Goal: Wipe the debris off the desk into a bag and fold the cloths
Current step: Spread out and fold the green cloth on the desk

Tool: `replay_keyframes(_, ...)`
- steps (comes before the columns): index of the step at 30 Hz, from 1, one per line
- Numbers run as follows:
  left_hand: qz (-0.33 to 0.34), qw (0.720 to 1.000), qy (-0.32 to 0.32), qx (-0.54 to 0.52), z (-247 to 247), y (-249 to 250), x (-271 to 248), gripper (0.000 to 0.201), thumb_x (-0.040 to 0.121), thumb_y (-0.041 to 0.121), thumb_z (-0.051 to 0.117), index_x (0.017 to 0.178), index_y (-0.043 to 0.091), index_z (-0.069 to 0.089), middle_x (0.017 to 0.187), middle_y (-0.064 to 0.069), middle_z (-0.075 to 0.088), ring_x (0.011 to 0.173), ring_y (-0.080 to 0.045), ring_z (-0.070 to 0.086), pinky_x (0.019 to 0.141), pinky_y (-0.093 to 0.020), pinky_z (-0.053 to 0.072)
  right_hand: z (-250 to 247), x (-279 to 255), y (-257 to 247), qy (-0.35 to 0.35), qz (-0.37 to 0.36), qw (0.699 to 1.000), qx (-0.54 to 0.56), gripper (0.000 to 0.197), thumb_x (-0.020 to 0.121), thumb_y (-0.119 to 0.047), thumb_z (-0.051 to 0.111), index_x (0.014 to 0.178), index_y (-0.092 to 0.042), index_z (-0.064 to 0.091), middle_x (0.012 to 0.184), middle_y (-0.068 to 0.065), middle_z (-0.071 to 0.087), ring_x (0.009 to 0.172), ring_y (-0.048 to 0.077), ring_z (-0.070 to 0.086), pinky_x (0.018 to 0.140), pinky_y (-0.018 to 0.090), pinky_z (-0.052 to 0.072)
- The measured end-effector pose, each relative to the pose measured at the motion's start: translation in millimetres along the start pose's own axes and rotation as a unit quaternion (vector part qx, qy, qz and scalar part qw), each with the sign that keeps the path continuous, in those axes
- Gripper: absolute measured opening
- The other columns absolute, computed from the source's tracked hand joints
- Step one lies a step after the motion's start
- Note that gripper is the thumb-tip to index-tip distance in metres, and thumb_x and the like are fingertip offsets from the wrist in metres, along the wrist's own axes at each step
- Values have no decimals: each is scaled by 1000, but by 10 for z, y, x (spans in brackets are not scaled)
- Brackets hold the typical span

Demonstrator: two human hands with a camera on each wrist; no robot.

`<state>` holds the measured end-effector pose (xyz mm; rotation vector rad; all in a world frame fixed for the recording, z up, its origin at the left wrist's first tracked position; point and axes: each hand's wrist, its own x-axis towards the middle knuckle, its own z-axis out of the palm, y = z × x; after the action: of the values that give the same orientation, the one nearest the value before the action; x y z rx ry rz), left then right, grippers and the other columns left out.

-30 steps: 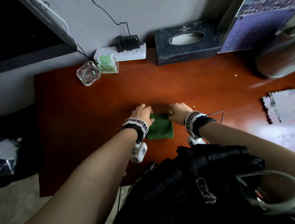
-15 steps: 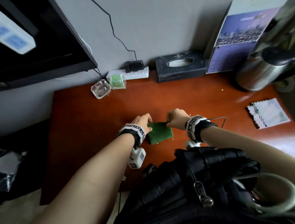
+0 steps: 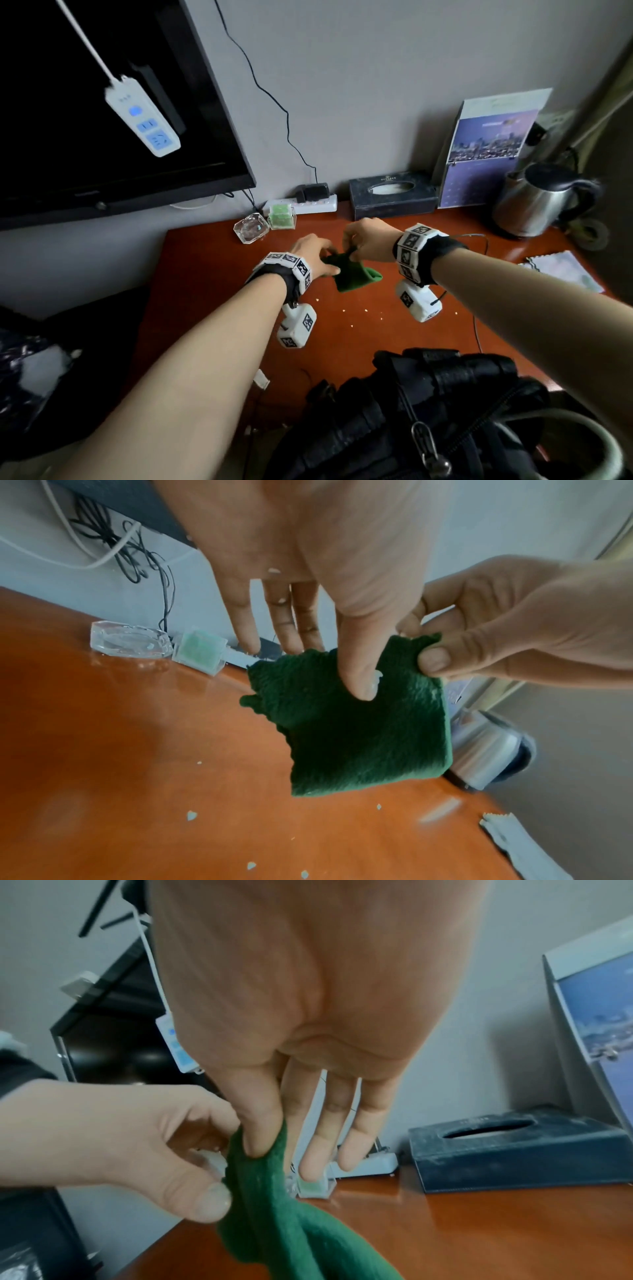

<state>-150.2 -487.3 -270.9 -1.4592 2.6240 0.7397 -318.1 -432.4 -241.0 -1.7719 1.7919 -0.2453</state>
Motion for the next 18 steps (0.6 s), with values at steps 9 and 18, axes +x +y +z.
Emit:
replay_keyframes(9, -5, 995, -25, -98, -155, -30, -332, 50, 69, 45, 86, 107, 19, 66, 104, 0, 68, 100, -21, 64, 88, -37, 54, -46, -350, -285, 63, -13, 996, 58, 19, 73, -13, 77, 88, -15, 66, 87, -4, 70, 81, 12, 65, 69, 23, 49)
replay_keyframes(18, 6, 978, -66, -199, 94, 124, -757, 34, 80, 42, 79, 69, 14, 63, 77, -6, 68, 72, -22, 64, 68, -31, 48, 287, -793, -212, 139, 15, 961, 239, 18, 70, -11, 81, 78, -18, 66, 80, 5, 73, 71, 18, 66, 74, 44, 57)
